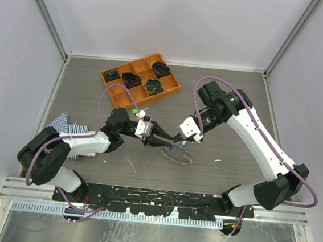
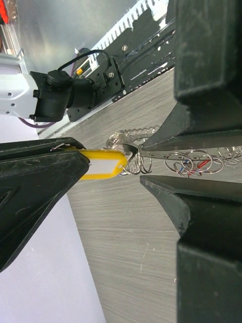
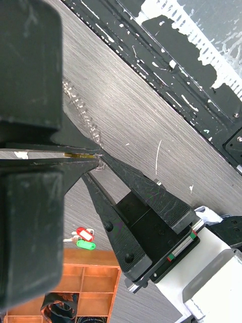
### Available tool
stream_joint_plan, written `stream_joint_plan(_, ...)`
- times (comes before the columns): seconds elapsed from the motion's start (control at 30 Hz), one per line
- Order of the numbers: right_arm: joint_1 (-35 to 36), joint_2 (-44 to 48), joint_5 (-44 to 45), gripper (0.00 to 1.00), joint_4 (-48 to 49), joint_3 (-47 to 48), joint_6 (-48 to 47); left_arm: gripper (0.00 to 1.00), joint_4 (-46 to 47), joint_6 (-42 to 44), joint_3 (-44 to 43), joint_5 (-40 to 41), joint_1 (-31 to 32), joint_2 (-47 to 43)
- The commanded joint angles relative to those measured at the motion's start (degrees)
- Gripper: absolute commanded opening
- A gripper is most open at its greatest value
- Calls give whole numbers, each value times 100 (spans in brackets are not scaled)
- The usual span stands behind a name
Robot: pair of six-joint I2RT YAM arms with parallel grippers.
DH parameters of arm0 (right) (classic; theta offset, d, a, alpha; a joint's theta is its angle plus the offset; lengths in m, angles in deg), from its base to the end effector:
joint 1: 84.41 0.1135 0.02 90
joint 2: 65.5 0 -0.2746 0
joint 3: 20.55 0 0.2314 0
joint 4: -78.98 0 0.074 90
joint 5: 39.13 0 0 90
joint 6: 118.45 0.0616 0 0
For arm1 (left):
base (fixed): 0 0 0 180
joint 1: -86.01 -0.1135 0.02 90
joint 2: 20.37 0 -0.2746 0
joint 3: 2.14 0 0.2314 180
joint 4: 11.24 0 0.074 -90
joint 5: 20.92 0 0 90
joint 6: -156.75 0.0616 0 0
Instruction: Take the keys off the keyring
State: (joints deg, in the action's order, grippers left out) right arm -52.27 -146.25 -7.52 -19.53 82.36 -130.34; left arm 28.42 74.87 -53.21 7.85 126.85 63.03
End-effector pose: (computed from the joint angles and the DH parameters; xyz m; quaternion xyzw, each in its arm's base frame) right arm 0.1544 0.1589 0.3685 -0.8206 0.2851 0.3380 0.3620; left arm 0.1816 -0.2284 0.2758 0.5835 0.3589 -0.5047 0.5253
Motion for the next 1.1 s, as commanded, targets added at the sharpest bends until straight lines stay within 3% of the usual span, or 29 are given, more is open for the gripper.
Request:
stream_joint_plan(0.0,20,103,-357,1,8,274,-88,26,1055,-531,84,-140,-20,111)
stream_joint_plan(0.63,20,156,-426,1,7,221,-99,11,2305,-1615,138,-154,-17,500)
stream_joint_plan(0.8,18,190,-427,1,7,221,-95,2,2314,-1634,190,-105,-15,502)
stream_joint_plan(1.07,12,321,-416,1,10,158,-55,0,2091,-1528,262,-82,-88,412)
